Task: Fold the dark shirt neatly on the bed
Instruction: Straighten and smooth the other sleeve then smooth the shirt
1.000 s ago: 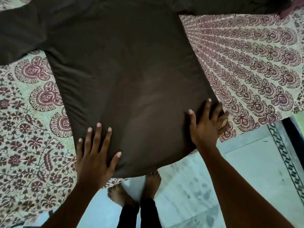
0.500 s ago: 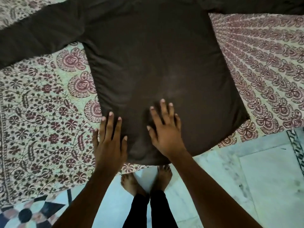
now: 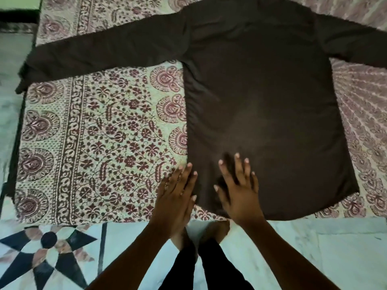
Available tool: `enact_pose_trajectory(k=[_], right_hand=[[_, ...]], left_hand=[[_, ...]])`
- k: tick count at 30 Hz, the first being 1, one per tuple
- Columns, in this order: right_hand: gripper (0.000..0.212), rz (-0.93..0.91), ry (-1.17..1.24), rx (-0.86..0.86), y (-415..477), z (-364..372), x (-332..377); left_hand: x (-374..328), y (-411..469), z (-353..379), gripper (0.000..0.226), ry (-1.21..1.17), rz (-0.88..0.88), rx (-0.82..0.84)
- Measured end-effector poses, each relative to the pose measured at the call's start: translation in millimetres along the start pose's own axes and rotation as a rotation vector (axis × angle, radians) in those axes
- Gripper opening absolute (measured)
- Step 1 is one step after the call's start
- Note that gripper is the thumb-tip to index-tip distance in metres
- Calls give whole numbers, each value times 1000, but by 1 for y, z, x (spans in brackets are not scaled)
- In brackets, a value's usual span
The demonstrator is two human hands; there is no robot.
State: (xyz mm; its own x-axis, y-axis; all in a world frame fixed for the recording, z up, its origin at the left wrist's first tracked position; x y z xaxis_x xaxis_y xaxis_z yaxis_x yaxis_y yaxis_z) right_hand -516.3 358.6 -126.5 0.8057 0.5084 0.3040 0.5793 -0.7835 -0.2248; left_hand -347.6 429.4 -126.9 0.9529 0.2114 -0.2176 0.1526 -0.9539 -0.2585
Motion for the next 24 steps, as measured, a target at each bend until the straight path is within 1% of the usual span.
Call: enact_pose_trajectory(k=[2, 5, 8, 13, 15, 16, 18, 19, 21, 24], right_hand=[[70, 66, -2, -13, 28, -4, -4], [66, 58, 34, -19, 75, -9, -1], [65, 36, 57, -60, 133, -26, 6], [70, 163, 59, -67, 211, -37, -8], [65, 102, 2, -50, 226, -32, -4], [63, 25, -38, -36, 229, -29, 2], [65, -145, -96, 18, 227, -21, 15], [66, -198, -104, 31, 224, -21, 17], [60, -225, -69, -26, 230, -34, 12], [56, -154, -42, -135, 264, -61, 1]], left_hand=[[11, 19, -2, 68, 12, -2, 21], [27, 44, -8, 67, 9, -13, 49], [36, 72, -25, 66, -10, -27, 31], [37, 141, -56, 71, -37, -10, -29], [38, 168, -65, 76, -37, -13, -37], [39, 178, -67, 78, -35, -9, -31], [43, 194, -69, 80, -40, 4, -21], [45, 199, -69, 80, -42, 13, -15], [52, 214, -68, 82, -32, 23, 15], [57, 232, -66, 84, -1, 58, 47]])
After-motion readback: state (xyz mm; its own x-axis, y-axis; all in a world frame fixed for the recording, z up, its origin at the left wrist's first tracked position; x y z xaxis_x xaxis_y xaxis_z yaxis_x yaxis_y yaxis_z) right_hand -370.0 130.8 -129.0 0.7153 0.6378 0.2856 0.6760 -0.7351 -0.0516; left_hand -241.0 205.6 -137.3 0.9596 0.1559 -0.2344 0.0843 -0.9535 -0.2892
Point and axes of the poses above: each hand's wrist, its own y-axis towards the middle knuckle, its own z-axis out of the palm, x = y × z, the point moved 10 cm from there along y, towards the middle knuckle, and after that the axes turned 12 degrees about -z, right-handed, at the moved point
